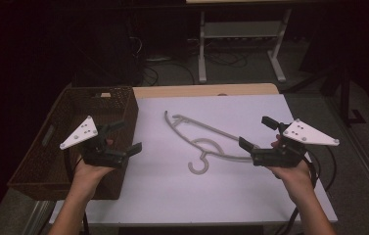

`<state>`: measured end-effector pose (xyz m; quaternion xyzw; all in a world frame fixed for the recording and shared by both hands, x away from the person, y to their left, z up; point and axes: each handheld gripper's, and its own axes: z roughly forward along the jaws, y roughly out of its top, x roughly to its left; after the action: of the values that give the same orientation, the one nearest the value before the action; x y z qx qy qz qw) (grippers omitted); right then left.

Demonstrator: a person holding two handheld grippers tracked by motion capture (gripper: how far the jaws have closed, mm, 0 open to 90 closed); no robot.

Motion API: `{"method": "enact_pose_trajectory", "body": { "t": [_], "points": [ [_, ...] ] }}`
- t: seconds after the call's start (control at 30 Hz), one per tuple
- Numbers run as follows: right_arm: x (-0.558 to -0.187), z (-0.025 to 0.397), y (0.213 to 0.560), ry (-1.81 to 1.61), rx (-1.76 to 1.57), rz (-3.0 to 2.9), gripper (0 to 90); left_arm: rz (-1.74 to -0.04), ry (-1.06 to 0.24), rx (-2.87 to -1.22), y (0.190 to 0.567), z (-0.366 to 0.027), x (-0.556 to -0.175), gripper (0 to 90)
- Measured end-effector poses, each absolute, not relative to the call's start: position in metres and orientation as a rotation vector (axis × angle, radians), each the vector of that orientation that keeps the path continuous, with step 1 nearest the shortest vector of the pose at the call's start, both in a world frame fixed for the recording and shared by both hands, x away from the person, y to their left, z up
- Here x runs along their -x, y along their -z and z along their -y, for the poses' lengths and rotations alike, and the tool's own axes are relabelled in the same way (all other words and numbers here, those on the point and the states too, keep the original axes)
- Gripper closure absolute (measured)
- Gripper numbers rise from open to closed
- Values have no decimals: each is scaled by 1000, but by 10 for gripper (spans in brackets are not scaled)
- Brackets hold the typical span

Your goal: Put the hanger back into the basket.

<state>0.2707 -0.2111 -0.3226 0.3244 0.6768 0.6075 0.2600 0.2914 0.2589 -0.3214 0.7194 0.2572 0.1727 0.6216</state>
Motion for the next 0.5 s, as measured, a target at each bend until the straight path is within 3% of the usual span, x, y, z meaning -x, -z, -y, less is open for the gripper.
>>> {"method": "enact_pose_trajectory", "body": {
  "t": [0.5],
  "points": [
    [-277,210,326,-1613,-898,-1900,11,-562,-348,-1733,323,-230,-291,3]
  ]
}}
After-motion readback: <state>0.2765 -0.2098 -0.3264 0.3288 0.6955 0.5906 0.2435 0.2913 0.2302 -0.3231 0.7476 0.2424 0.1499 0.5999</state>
